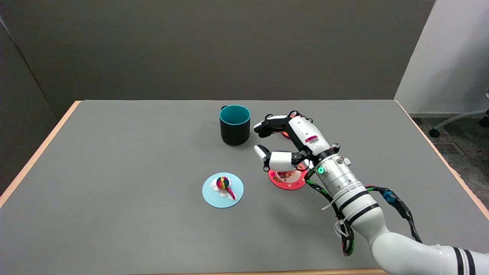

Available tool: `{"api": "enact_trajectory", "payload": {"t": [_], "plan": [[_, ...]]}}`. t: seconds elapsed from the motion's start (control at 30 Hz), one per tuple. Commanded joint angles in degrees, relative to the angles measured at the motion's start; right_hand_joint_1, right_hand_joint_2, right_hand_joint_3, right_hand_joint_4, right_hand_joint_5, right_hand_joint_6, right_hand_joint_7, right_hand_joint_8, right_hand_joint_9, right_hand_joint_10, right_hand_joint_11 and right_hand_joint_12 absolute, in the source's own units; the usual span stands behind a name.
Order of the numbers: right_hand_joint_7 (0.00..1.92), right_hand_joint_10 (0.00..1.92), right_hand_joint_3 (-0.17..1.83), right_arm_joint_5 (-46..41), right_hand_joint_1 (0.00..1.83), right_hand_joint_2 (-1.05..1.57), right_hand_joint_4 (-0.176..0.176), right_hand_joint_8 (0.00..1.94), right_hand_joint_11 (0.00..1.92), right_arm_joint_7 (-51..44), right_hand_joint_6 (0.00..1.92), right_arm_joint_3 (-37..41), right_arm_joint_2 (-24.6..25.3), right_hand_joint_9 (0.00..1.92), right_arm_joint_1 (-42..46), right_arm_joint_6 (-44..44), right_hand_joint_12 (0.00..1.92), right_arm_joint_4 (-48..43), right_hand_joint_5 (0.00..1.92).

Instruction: Pick up the white cup lid.

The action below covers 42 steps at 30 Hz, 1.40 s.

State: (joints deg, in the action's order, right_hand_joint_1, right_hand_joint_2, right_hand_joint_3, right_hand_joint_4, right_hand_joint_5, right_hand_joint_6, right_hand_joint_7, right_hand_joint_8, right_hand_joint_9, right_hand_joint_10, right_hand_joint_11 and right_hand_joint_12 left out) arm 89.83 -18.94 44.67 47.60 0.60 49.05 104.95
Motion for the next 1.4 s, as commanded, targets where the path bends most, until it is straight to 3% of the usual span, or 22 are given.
{"api": "enact_trajectory", "payload": {"t": [0.03,0.4,0.63,0.77,0.87,1.1,1.4], "plan": [[0.94,0.21,0.82,-6.8,0.83,0.68,-0.114,0.24,0.55,-3.2,0.33,4.7,-5.8,0.79,0.4,0.0,0.47,-0.2,0.82],[0.93,0.21,0.83,-11.0,0.84,0.68,-0.11,0.24,0.55,-4.1,0.32,7.5,-13.5,0.77,0.6,-4.6,0.45,-8.2,0.81],[0.8,0.22,0.84,-14.2,0.81,0.65,-0.108,0.22,0.55,-4.1,0.27,10.5,-17.4,0.71,1.2,-7.2,0.42,-10.9,0.76],[0.69,0.24,0.97,-15.6,0.75,0.54,-0.095,0.19,0.5,-3.8,0.24,11.1,-19.6,0.68,1.2,-9.0,0.5,-11.7,0.67],[0.66,0.21,0.95,-16.1,0.8,0.49,-0.087,0.18,0.51,-3.8,0.2,11.2,-20.9,0.67,1.7,-9.9,0.47,-11.9,0.62],[0.65,0.21,0.96,-17.2,0.8,0.47,-0.087,0.18,0.51,-4.1,0.2,12.9,-21.5,0.66,6.1,-10.3,0.47,-10.8,0.59],[0.65,0.21,0.95,-17.2,0.81,0.45,-0.088,0.18,0.51,-6.9,0.19,23.2,-18.9,0.66,19.1,-12.2,0.47,-8.0,0.58]]}}
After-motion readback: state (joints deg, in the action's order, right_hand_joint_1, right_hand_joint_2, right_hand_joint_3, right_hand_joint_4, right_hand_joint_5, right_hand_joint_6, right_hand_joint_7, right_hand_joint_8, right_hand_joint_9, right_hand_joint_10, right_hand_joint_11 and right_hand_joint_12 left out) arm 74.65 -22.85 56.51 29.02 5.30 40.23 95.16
